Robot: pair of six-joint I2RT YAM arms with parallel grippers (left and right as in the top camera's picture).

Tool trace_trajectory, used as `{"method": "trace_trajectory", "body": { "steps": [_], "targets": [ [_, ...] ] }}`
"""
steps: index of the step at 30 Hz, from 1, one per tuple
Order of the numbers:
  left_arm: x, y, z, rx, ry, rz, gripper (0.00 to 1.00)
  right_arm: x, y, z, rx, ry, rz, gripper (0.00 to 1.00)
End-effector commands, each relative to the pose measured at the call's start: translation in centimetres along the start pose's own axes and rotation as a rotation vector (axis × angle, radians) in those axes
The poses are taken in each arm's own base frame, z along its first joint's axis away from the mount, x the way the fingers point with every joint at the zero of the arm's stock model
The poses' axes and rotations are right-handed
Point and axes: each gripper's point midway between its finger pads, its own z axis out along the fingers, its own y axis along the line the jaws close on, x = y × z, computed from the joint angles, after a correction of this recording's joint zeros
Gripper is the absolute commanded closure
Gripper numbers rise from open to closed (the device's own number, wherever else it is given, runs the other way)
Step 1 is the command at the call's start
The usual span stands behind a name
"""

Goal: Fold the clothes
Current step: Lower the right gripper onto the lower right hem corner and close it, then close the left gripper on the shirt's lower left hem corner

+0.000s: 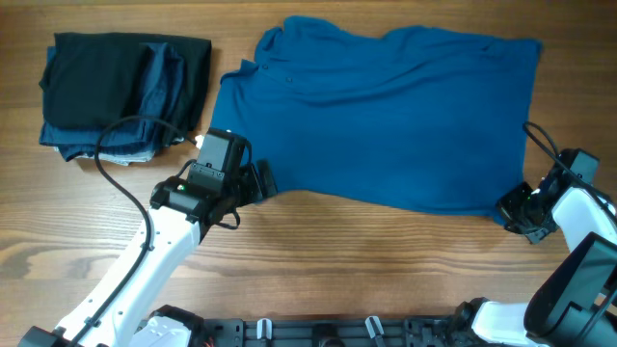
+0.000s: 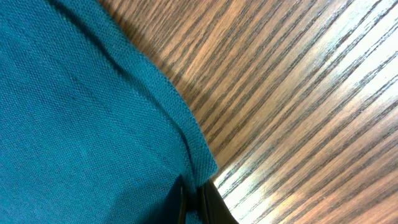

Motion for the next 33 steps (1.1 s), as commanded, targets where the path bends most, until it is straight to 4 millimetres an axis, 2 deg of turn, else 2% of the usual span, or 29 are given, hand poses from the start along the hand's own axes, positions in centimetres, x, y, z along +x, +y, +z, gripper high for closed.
{"method": "trace_trajectory", "body": {
  "steps": [1,5,9,10,11,12,13,14,15,16,17,22,23,27,30,33],
  "targets": [
    [-0.7,-0.3,-0.6,0.004,-0.029,0.008,0.0,-0.1,0.5,0.4,-0.017,0.003,-0.01,0.96],
    [-0.8,-0.3,-0.6,0.006,-0.03,0.008,0.0,0.0,0.6,0.4,-0.017,0.004,-0.012,0.96],
    [-1.7,-1.0,-0.6,0.034,-0.068,0.009,0.0,-0.2,0.7,0.4,-0.02,-0.002,-0.011,0.96],
    [-1.7,-1.0,-0.6,0.035,-0.068,0.009,0.04,-0.2,0.7,0.4,-0.02,-0.002,-0.011,0.96],
    [-1.7,-1.0,-0.6,0.035,-0.068,0.006,0.28,-0.2,0.7,0.4,-0.021,-0.004,-0.011,0.96],
    [-1.6,-1.0,-0.5,0.032,-0.063,-0.005,0.38,-0.3,0.7,0.4,-0.021,-0.005,-0.011,0.96],
    [-1.5,-0.9,-0.4,0.029,-0.058,-0.025,0.4,-0.3,0.7,0.4,-0.021,-0.005,-0.011,0.96],
    [-1.3,-0.8,-0.1,0.022,-0.049,-0.05,0.39,-0.3,0.7,0.4,-0.021,-0.005,-0.011,0.96],
    [-1.2,-0.6,0.1,0.016,-0.04,-0.075,0.34,-0.3,0.7,0.4,-0.021,-0.005,-0.011,0.96],
    [-0.9,-0.4,0.6,0.003,-0.024,-0.115,0.22,-0.2,0.7,0.4,-0.021,-0.005,-0.012,0.96],
    [-0.8,-0.3,1.1,-0.007,-0.012,-0.142,0.2,-0.2,0.7,0.4,-0.021,-0.005,-0.012,0.96],
    [-0.3,0.4,3.9,-0.059,0.032,-0.186,0.24,-0.2,0.8,0.4,-0.024,-0.002,-0.012,0.96],
    [0.1,0.7,5.0,-0.081,0.054,-0.204,0.27,-0.1,1.0,0.4,-0.036,0.002,-0.014,0.96],
    [1.6,1.9,7.1,-0.148,0.118,-0.266,0.31,-0.1,1.0,0.4,-0.038,0.003,-0.015,0.95],
    [2.2,2.5,8.1,-0.179,0.144,-0.29,0.3,-0.1,1.0,0.4,-0.038,0.002,-0.014,0.96],
    [2.1,2.7,8.1,-0.181,0.142,-0.296,0.31,-0.1,1.0,0.4,-0.038,0.003,-0.014,0.95]
  ]
}}
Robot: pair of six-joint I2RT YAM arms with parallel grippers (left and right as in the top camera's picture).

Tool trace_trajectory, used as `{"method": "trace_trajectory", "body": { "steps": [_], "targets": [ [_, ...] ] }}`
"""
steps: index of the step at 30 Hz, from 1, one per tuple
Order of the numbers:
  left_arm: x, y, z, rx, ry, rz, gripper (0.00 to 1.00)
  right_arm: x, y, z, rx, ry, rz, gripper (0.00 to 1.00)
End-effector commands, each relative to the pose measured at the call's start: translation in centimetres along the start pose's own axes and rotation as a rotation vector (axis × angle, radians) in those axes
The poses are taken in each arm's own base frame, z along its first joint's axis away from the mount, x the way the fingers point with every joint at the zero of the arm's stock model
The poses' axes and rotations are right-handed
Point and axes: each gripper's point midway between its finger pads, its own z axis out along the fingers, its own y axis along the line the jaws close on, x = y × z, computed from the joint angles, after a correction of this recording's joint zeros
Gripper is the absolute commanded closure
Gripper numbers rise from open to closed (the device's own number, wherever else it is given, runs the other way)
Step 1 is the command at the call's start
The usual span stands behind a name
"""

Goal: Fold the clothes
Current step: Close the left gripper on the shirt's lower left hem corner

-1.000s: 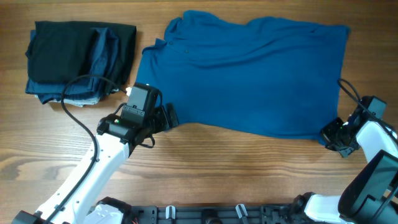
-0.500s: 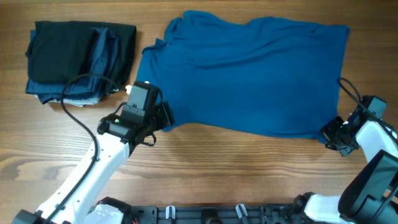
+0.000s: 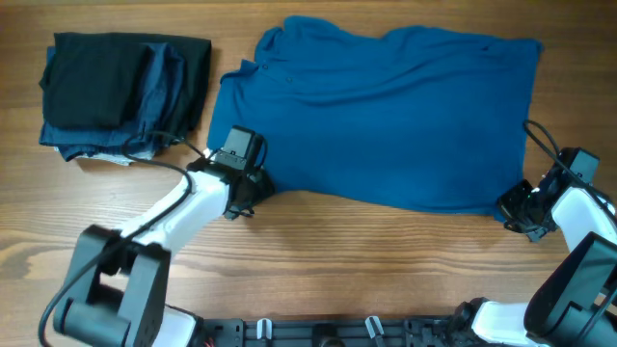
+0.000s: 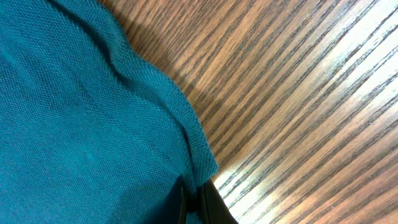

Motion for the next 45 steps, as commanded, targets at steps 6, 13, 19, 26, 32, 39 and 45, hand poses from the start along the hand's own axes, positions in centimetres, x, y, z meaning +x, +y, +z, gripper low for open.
{"method": "trace_trajectory", "body": {
  "steps": [6,13,19,26,32,39,45],
  "targets": [
    [-0.75,-0.06,0.02,0.003,-0.018,-0.052,0.38,0.35,0.56,0.42,-0.021,0.022,-0.009,0.95],
    [-0.85,-0.19,0.02,0.008,-0.021,-0.052,0.38,0.46,0.57,0.42,-0.022,0.027,-0.01,0.95],
    [-0.85,-0.18,0.0,0.008,-0.022,-0.05,0.41,0.65,0.49,0.41,-0.019,0.034,-0.01,0.95],
    [-1.02,-0.39,-0.2,0.018,-0.03,-0.047,0.56,0.62,0.5,0.42,-0.02,0.033,-0.009,0.95],
    [-0.92,-0.28,-0.19,0.014,-0.026,-0.047,0.57,0.54,0.53,0.42,-0.021,0.03,-0.01,0.95],
    [-0.9,-0.45,-0.32,0.023,-0.024,-0.047,0.77,0.52,0.55,0.42,-0.021,0.029,-0.009,0.95],
    [-0.93,-0.51,-0.47,0.027,-0.026,-0.047,0.96,0.59,0.44,0.42,-0.016,0.031,-0.01,0.96]
  ]
}}
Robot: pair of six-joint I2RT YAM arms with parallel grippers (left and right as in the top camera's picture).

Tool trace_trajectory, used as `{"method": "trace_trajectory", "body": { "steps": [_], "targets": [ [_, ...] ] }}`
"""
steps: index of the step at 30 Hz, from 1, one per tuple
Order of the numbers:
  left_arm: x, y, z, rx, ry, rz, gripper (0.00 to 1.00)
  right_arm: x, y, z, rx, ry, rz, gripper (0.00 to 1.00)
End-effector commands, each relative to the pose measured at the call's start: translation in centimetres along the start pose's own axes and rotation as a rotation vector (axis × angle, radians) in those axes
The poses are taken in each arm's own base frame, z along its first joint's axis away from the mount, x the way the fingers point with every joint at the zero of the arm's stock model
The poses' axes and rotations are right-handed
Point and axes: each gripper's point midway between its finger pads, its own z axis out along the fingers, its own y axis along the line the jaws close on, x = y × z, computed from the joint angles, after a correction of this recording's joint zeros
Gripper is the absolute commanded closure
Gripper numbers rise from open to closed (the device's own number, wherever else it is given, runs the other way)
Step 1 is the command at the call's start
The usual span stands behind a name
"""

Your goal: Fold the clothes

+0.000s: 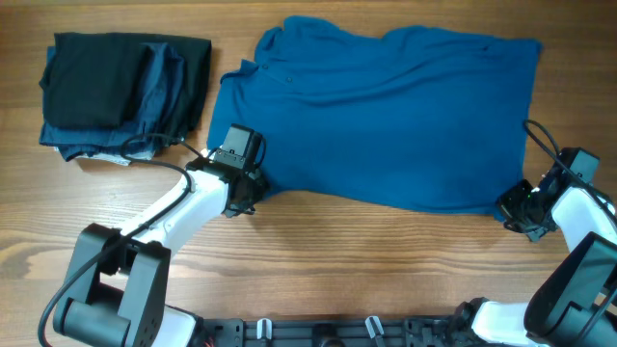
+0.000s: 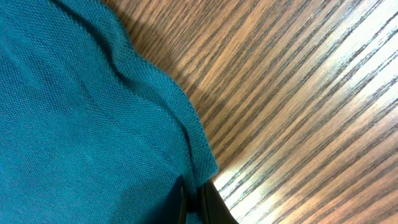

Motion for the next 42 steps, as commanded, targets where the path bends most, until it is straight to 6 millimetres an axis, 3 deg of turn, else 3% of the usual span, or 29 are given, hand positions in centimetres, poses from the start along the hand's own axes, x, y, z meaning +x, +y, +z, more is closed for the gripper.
{"method": "trace_trajectory", "body": {
  "steps": [1,10,24,42],
  "targets": [
    [-0.4,-0.3,-0.4,0.012,-0.014,0.0,0.96,0.6,0.3,0.4,-0.01,0.03,-0.01,0.96],
    [-0.2,-1.1,-0.7,0.046,0.008,0.001,0.96,0.6,0.3,0.4,-0.01,0.031,-0.009,0.96],
    [-1.5,-3.5,-4.7,0.184,-0.072,0.008,0.96,0.6,0.3,0.4,-0.01,0.032,-0.009,0.96],
    [-1.4,-3.4,-4.7,0.18,-0.068,0.009,0.96,0.6,0.4,0.4,-0.014,0.033,-0.009,0.96]
  ]
}}
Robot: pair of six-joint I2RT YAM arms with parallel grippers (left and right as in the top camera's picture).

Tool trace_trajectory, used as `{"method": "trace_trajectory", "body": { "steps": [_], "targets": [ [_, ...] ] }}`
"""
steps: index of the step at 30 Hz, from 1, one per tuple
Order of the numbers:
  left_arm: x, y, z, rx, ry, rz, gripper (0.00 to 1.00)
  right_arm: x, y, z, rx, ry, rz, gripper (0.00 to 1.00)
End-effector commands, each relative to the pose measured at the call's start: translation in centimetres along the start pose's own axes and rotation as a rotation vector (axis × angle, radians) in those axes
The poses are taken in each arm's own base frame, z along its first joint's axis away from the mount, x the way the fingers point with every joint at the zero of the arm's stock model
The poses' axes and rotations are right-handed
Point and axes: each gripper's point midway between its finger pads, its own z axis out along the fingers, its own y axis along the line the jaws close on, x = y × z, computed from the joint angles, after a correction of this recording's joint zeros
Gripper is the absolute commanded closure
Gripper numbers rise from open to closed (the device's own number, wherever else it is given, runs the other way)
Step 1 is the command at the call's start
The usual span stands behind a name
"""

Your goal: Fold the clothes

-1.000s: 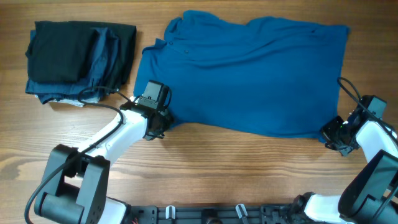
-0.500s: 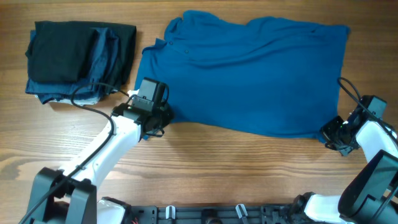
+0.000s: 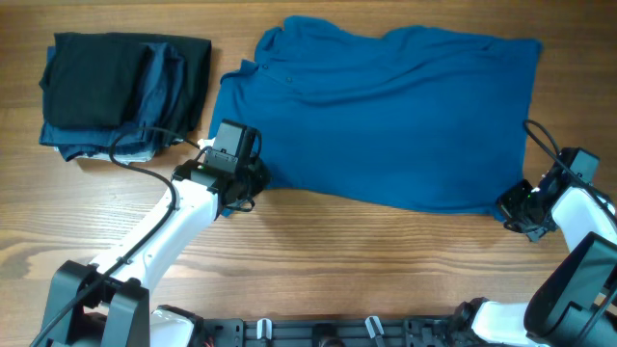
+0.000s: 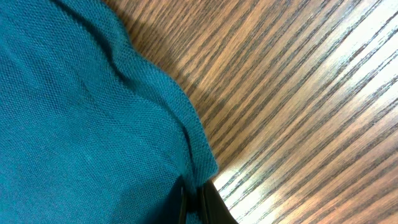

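Note:
A blue shirt (image 3: 386,116) lies spread flat across the back of the wooden table (image 3: 366,270). My left gripper (image 3: 254,179) sits at the shirt's near left corner, its dark fingers against the hem. The overhead view does not show how its jaws stand. My right gripper (image 3: 509,206) is at the near right corner. In the right wrist view the right gripper (image 4: 194,194) is shut on the teal hem of the shirt (image 4: 74,124), with the cloth pinched between its black fingers.
A stack of folded dark clothes (image 3: 123,92) rests at the back left, close to the left arm's cable (image 3: 145,162). Bare wood runs along the front of the table, below the shirt's near edge.
The left arm has changed pose, now stretching straighter from the bottom left, and its wrist head sits slightly farther back. Its fingers remain at the shirt's near left corner. The right gripper still pinches the hem.
First the left gripper stood just short of the shirt's near left corner, with the right gripper shut on the near right corner. Then the left arm bent and its fingers met the hem. They stayed there, and now the arm has straightened. The shirt lies unchanged.

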Motion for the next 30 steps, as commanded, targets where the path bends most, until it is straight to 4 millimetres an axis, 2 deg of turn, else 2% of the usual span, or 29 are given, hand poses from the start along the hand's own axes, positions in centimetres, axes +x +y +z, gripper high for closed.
{"method": "trace_trajectory", "body": {
  "steps": [1,20,22,26,28,30],
  "targets": [
    [-0.4,-0.8,-0.7,0.027,-0.007,-0.001,0.96,0.6,0.4,0.4,-0.015,0.032,-0.009,0.96],
    [0.0,-1.0,-0.7,0.04,0.015,0.0,0.93,0.6,0.4,0.4,-0.016,0.032,-0.009,0.96],
    [0.1,-1.0,-0.7,0.04,0.022,0.0,0.87,0.6,0.5,0.4,-0.017,0.031,-0.01,0.96],
    [0.4,-0.5,-0.7,0.024,0.033,-0.001,0.82,0.6,0.5,0.4,-0.017,0.031,-0.01,0.96],
    [0.5,-0.4,-0.6,0.018,0.038,-0.002,0.71,0.6,0.5,0.4,-0.017,0.031,-0.01,0.96],
    [0.7,-0.2,-0.6,0.01,0.044,-0.001,0.65,0.6,0.5,0.4,-0.017,0.032,-0.009,0.96]
  ]
}}
